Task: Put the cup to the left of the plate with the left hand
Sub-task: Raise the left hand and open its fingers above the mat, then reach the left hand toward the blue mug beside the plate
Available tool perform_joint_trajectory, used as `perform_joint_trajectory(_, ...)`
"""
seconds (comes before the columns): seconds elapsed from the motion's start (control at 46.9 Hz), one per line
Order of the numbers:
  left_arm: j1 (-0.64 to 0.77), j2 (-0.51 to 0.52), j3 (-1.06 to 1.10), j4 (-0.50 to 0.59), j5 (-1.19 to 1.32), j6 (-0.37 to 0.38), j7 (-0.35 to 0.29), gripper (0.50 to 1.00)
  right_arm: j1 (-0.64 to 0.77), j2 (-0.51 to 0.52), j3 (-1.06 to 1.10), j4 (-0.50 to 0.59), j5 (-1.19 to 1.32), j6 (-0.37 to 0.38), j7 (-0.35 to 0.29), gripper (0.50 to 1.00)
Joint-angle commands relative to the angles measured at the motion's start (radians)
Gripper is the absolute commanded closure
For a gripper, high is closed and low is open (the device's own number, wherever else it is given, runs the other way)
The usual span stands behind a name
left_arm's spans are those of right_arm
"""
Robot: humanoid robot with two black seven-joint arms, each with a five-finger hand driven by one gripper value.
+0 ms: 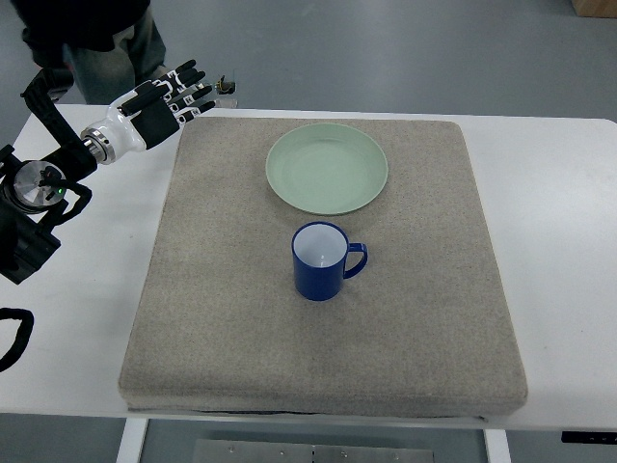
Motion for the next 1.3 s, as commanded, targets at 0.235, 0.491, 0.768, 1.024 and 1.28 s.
perform_joint_trajectory(0.235, -0.001, 0.000, -0.002, 0.002, -0.009, 0.001, -0.008, 0.504, 0.000, 0.000, -0.001, 0.000, 0.000, 0.001, 0.000, 0.566)
perform_joint_trajectory(0.491, 0.001, 0.002, -0.005, 0.008, -0.005, 0.004, -0.029, 0.504, 0.000, 0.000, 0.001, 0.000, 0.000, 0.000, 0.000, 0.566)
perform_joint_trajectory(0.768, 0.010, 0.048, 0.000, -0.049, 0.104, -0.010, -0.112, 0.504, 0.000, 0.000, -0.001, 0.000, 0.000, 0.000, 0.000, 0.566)
perform_joint_trajectory(1.024, 0.099, 0.141, -0.008, -0.308, 0.318, -0.010, -0.230, 0.504, 0.000, 0.000, 0.001, 0.000, 0.000, 0.000, 0.000, 0.566)
perform_joint_trajectory(1.28, 0.234, 0.178, -0.014, -0.512, 0.481, -0.010, -0.241, 0.504, 0.000, 0.000, 0.001, 0.000, 0.000, 0.000, 0.000, 0.566)
